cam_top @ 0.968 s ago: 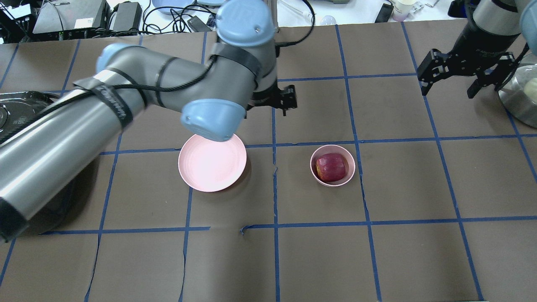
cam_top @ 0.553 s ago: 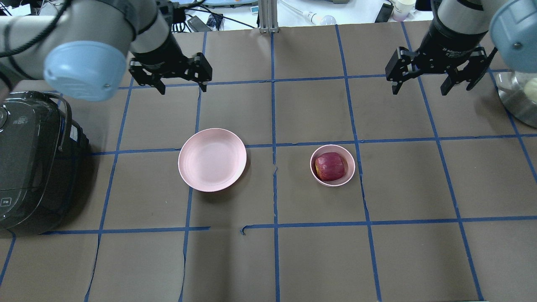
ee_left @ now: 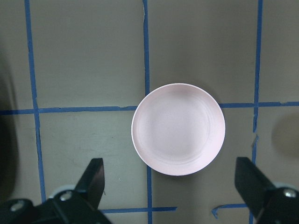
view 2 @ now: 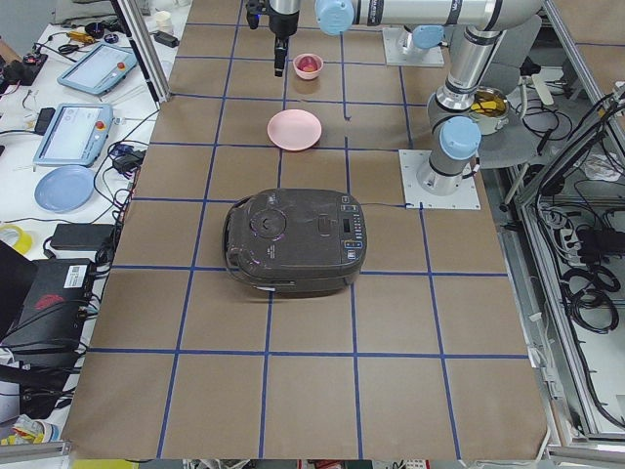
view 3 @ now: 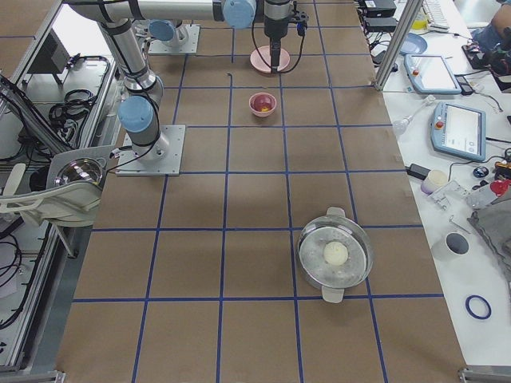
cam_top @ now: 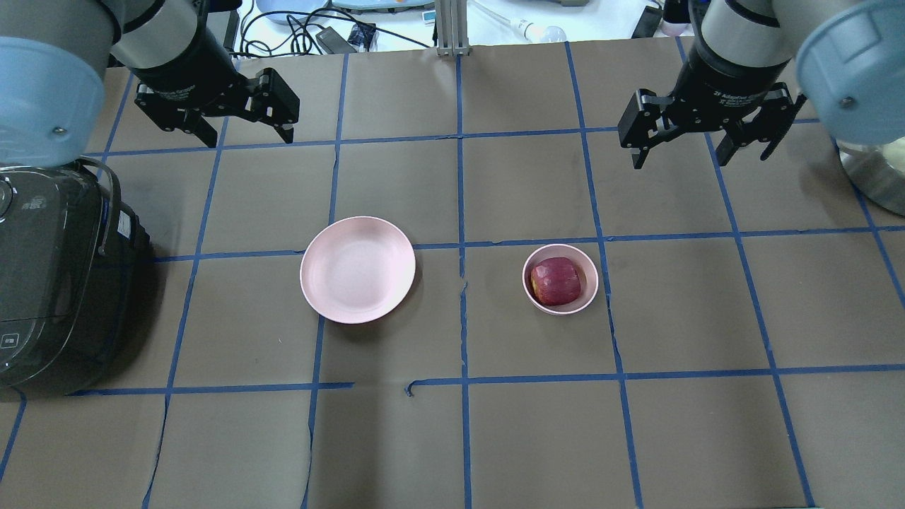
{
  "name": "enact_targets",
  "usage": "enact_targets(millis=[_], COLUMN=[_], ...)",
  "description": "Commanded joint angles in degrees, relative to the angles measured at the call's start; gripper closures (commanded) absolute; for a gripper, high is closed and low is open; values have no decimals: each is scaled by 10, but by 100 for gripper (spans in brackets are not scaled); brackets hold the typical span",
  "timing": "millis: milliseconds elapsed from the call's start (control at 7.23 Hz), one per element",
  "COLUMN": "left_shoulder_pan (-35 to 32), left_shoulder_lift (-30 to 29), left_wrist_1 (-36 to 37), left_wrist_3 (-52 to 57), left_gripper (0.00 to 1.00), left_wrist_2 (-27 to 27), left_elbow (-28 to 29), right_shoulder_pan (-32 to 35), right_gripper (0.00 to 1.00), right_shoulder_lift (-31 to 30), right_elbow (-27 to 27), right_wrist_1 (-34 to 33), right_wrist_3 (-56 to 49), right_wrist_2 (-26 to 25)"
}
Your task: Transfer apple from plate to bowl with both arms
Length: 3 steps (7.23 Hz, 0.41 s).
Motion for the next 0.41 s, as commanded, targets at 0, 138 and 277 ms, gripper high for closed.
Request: enact_targets(millis=[0, 138, 277], left_shoulder_pan=[9, 9, 9], left_shoulder_lift=[5, 3, 1], left_wrist_1=[-49, -94, -93], left_wrist_3=[2, 12, 7], left_gripper=[0, 0, 0], left_wrist_2=[4, 19, 11], left_elbow=[31, 49, 50], right_shoulder_pan=[0, 0, 0], right_gripper=[0, 0, 0], right_shoulder_lift=[0, 1, 1], right_elbow=[-1, 1, 2], right_wrist_1=[0, -1, -1], right_wrist_3=[-1, -4, -4], right_wrist_2=[0, -1, -2])
